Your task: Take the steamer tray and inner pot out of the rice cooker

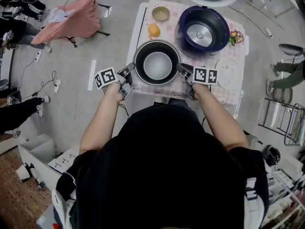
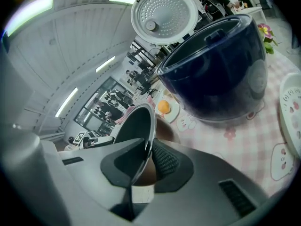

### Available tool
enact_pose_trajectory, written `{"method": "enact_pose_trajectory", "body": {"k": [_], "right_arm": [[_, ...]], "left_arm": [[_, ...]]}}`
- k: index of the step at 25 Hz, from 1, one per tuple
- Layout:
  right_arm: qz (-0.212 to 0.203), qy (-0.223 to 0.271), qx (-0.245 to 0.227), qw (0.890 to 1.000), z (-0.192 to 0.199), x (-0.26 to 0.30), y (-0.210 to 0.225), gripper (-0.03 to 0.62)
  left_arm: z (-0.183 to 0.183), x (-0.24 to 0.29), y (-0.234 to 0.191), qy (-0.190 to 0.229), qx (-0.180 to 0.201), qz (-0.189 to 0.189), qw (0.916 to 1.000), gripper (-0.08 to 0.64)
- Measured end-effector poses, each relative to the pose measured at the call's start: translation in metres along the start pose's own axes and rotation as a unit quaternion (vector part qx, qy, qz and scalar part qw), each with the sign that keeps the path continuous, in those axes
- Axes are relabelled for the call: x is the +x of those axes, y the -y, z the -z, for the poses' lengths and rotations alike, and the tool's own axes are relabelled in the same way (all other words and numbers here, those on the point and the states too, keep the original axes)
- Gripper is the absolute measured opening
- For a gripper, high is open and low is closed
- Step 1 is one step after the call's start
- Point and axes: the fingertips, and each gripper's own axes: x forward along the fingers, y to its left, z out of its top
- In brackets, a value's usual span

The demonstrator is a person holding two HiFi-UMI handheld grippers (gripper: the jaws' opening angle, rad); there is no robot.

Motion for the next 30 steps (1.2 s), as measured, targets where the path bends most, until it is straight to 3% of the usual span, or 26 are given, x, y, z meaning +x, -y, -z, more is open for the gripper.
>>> {"method": "enact_pose_trajectory", "body": {"k": [14, 24, 30], "right_arm": [[0.019, -0.022, 0.005, 1.000, 0.020, 0.018, 0.024, 0.057], [0.019, -0.002, 0.003, 1.000, 0.021, 0.019, 0.022, 0.060], [0.032, 0.002, -0.022, 0.999, 0.019, 0.019, 0.023, 0.071]], "left_arm": [[0.012, 0.011, -0.033, -0.016, -0.010, -0.028, 0.9994, 0.035], [0.011, 0.010, -0.035, -0.013, -0.016, -0.020, 0.9996, 0.035], [0.009, 0.009, -0.035, -0.007, -0.026, -0.008, 0.9996, 0.037]]}}
